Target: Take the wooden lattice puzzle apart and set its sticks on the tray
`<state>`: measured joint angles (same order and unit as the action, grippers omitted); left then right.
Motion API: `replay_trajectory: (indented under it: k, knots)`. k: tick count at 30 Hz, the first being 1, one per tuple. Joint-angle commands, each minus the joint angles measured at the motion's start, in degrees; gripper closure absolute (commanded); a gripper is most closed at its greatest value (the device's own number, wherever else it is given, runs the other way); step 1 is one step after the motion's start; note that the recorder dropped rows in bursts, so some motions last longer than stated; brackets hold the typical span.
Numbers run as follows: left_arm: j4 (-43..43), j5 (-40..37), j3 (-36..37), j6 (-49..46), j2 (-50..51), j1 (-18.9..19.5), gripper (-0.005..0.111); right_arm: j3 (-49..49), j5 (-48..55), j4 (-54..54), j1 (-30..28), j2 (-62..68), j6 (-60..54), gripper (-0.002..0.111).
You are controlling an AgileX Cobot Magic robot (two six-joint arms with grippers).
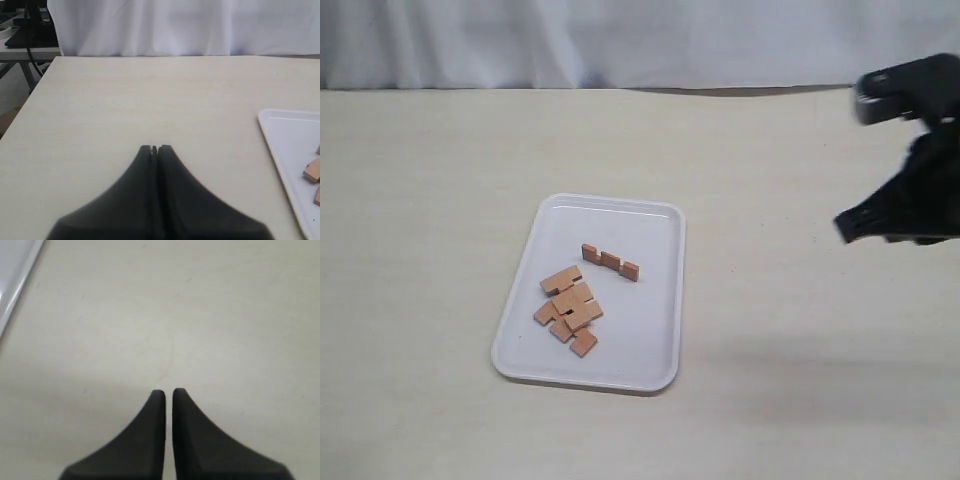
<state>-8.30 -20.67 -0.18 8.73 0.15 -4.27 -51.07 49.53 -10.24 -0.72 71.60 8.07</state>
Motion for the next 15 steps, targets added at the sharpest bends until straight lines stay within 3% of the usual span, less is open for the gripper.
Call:
replay_trajectory:
  k: [1, 15]
  knots:
    - [-0.03, 0.34, 0.18, -0.11, -0.15, -0.43, 0.107, 8.94, -12.36, 0.36, -6.67, -16.81, 5.22, 0.104]
    - [-0.03, 0.34, 0.18, -0.11, -0.15, -0.43, 0.107, 32.26, -34.15, -0.26, -6.42, -60.12, 5.22, 0.104]
